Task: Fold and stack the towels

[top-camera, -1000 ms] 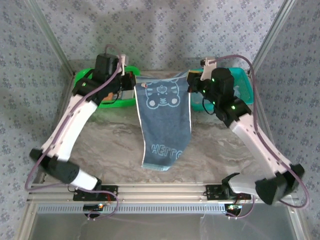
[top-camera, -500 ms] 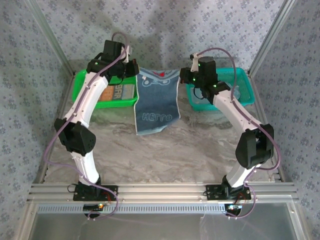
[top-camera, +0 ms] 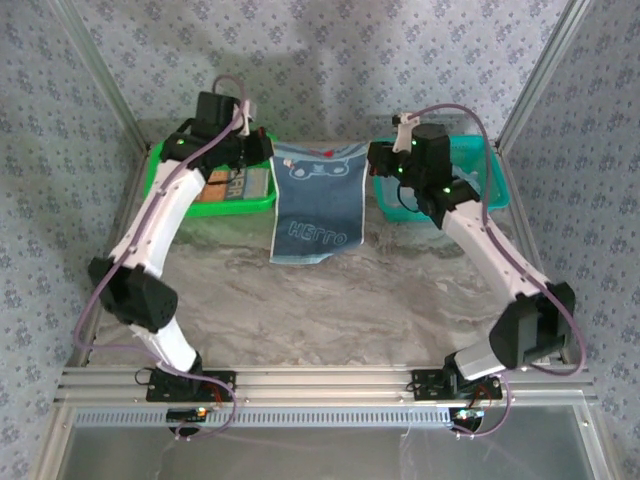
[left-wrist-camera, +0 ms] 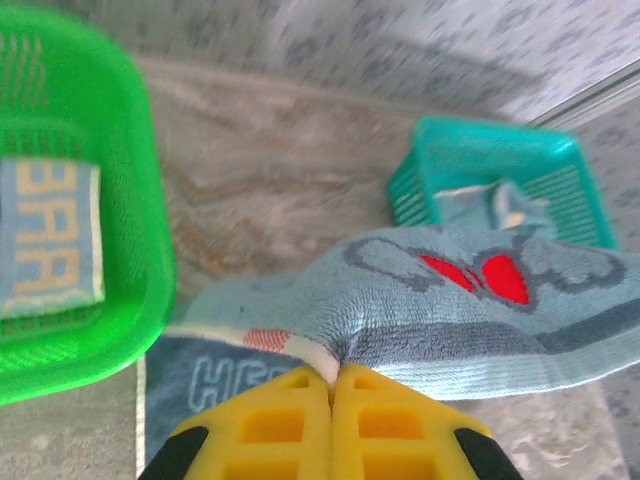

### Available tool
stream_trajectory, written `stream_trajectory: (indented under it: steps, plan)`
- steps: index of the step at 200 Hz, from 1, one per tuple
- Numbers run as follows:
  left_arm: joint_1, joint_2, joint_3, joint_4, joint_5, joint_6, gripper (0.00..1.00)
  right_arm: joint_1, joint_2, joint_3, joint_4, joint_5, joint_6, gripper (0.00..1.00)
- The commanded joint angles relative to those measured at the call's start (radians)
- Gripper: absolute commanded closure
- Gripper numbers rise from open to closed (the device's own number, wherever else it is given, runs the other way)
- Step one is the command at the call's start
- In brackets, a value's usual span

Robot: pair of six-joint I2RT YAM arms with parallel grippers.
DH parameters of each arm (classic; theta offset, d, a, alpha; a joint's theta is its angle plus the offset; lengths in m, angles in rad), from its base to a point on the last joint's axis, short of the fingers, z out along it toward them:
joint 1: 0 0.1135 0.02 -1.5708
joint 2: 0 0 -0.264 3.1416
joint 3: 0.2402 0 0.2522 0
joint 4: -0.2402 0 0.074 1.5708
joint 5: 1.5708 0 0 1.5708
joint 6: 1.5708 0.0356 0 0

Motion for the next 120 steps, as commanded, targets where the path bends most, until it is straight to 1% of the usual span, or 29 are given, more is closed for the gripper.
stream_trajectory:
  steps: [1,54,70,88,120]
  plan:
    - [-0.013,-0.097,0.060,0.028,0.007,-0.005,1.00,0.030,-0.088,0.048,0.004,0.023,-0.033,1.00]
    - [-0.055,-0.209,0.119,-0.023,-0.010,0.010,1.00,0.113,-0.211,0.096,-0.050,0.059,-0.083,1.00]
    - [-0.073,-0.257,0.115,-0.031,-0.015,0.012,1.00,0.161,-0.260,0.097,-0.062,0.092,-0.110,1.00]
    - [-0.106,-0.315,0.098,-0.035,-0.029,0.025,1.00,0.237,-0.319,0.094,-0.077,0.146,-0.157,1.00]
    - [-0.153,-0.406,0.072,-0.045,-0.082,0.047,1.00,0.351,-0.401,0.078,-0.105,0.236,-0.215,1.00]
